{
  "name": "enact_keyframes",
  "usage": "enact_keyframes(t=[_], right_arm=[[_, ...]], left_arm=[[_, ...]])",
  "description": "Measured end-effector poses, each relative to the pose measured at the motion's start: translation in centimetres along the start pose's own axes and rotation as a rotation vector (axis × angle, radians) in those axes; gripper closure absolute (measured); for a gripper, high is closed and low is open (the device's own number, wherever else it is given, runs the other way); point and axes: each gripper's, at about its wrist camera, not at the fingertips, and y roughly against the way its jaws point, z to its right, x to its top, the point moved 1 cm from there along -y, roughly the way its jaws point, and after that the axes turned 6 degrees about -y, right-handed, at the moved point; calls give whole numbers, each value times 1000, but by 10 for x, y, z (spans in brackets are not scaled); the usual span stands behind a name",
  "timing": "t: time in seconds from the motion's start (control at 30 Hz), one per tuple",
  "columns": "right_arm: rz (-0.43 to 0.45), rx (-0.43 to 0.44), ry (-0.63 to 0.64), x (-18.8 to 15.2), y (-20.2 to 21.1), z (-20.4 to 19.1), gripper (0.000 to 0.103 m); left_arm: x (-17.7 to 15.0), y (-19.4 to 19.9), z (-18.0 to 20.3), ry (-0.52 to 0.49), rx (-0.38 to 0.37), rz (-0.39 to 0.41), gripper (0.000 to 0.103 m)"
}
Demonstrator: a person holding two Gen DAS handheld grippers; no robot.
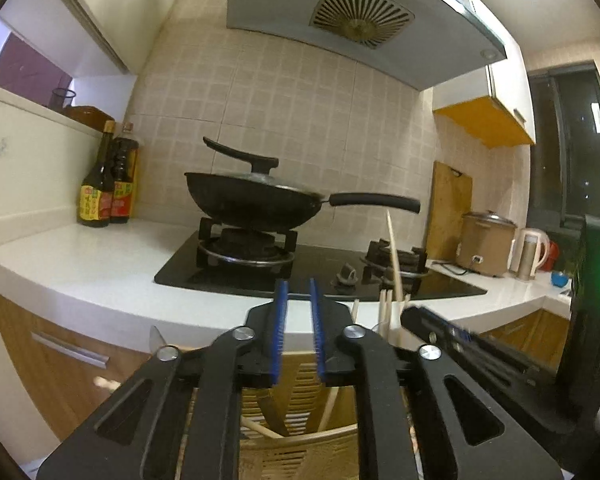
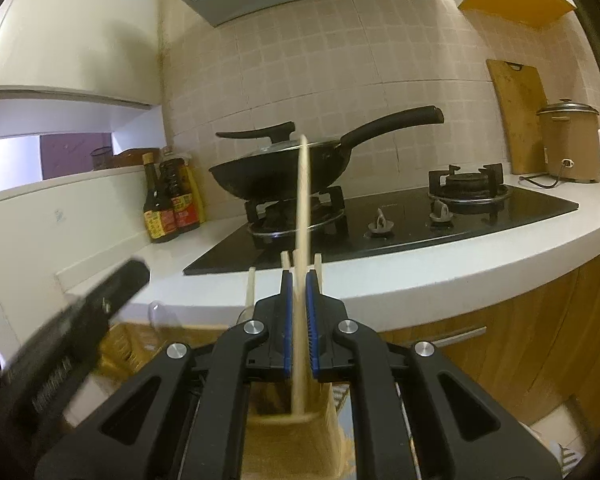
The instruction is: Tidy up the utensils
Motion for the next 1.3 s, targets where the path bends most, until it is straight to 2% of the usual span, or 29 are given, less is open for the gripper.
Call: enact_keyframes(t=[0.03, 0.1, 0.13, 0.17, 0.2, 0.27, 0.33, 0.4, 0.47, 0.5, 0.6, 0.7, 0.77, 0.9, 1.0, 1.17, 1.3], right_arm=[[-10, 17, -11, 2, 7, 1, 94], [-28, 39, -27, 6, 20, 4, 87], [-32, 41, -30, 8, 28, 4, 86], [-35, 44, -31, 9, 33, 5, 86], [-41, 48, -36, 11, 42, 6, 84], [-51, 50, -50, 12, 56, 8, 74], [-62, 53, -71, 13, 69, 11, 53], [-78, 40, -85, 11, 83, 13, 50], [-109, 50, -102, 5, 95, 14, 50], [-123, 48, -103, 0, 103, 13, 49], [-141, 33, -73, -16, 123, 7, 39], [-117, 15, -49, -34, 143, -1, 28], [-100, -16, -36, -46, 152, -5, 24], [1, -119, 59, -76, 165, -17, 12], [41, -158, 88, -94, 163, -19, 11], [0, -143, 140, -106, 151, -21, 11], [-46, -131, 127, -106, 140, -16, 11]], left_arm=[[4, 6, -2, 4, -7, 6, 87], [10, 17, -3, 1, -13, 13, 73], [12, 24, -5, 0, -7, 19, 64], [14, 29, -7, 1, -4, 22, 59], [15, 36, -9, 4, -4, 21, 58], [16, 47, -15, 11, -6, 11, 56], [16, 63, -22, 18, 3, -7, 50], [14, 76, -29, 28, -5, -29, 42], [11, 90, -33, 32, -5, -49, 30], [9, 99, -35, 30, 0, -61, 27], [1, 121, -41, 51, 8, -77, 22], [-9, 137, -44, 68, 31, -98, 17], [-19, 145, -44, 77, 56, -106, 9], [-48, 149, -40, 40, 177, -132, 8], [-68, 146, -35, -14, 266, -134, 8], [-73, 151, -30, -118, 372, -79, 8], [-77, 144, -31, -126, 386, -121, 8]])
